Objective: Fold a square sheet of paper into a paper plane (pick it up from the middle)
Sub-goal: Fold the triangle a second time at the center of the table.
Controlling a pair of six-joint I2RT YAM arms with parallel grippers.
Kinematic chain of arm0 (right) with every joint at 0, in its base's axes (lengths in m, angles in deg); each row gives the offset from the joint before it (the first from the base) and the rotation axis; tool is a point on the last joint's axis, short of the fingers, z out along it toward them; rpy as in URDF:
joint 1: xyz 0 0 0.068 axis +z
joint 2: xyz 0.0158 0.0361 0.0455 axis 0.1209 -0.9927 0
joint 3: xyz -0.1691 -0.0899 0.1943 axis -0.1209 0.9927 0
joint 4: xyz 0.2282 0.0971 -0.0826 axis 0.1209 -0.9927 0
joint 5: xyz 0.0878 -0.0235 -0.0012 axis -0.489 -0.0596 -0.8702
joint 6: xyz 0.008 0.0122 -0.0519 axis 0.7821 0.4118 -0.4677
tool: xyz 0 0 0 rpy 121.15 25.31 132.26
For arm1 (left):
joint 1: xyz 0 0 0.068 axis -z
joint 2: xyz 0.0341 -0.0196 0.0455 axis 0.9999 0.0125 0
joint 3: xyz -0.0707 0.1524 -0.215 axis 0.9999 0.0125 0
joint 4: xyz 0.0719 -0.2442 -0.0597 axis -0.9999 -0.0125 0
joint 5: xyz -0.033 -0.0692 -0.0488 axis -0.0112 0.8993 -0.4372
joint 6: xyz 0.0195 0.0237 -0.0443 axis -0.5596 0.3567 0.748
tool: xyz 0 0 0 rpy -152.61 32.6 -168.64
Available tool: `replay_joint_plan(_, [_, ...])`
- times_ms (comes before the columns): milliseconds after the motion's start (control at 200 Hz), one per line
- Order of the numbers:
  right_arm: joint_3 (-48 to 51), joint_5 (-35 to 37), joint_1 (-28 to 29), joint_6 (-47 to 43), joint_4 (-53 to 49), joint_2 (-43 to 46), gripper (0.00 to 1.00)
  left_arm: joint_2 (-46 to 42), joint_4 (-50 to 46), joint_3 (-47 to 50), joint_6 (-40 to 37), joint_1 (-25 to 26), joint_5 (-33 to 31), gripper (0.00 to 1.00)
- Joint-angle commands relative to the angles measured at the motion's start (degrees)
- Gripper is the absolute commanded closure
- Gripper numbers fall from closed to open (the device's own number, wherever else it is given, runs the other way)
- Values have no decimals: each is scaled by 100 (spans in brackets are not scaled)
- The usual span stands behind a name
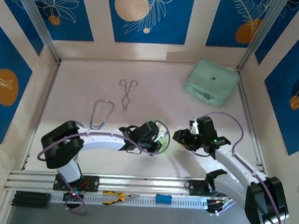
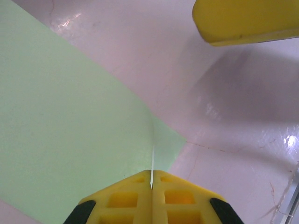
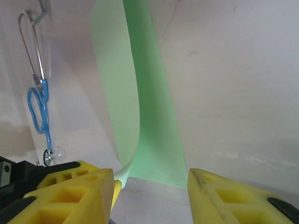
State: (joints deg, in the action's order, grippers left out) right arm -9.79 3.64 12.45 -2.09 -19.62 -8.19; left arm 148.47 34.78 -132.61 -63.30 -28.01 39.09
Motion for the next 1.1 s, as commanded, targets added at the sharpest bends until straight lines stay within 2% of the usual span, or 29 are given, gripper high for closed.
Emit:
replay_joint_plan(0, [63,-323,-50,-129,78,112,57,-84,156,47,85,-78,232,99])
replay_joint_plan(105, [277,-570,42,22,504,117,65,-24,256,80,135,-136,358,99])
replay_joint_plan(240, [506,-407,308,254,755,66,76,59,436,118,304,-277,639,99])
replay_joint_plan(330, [668,-386,531,460,1229,-86,79,87,565,160,404,-373,809,99])
replay_joint_plan(465, [680,-150,741,588,1553,-438,82,113,681,239,571,-500,981,99])
replay_joint_plan(650, [584,-564,790,638,2264,-1156,87,103,667,277,617,-581,1116,99])
replay_joint_plan(770, [516,-430,893,685,2301,-1487,89,98,677,293,678,-609,1145,99])
replay_joint_plan(1095, [611,-303,1028,781,2313,-1562,92,66,604,270,704,-662,1177,99])
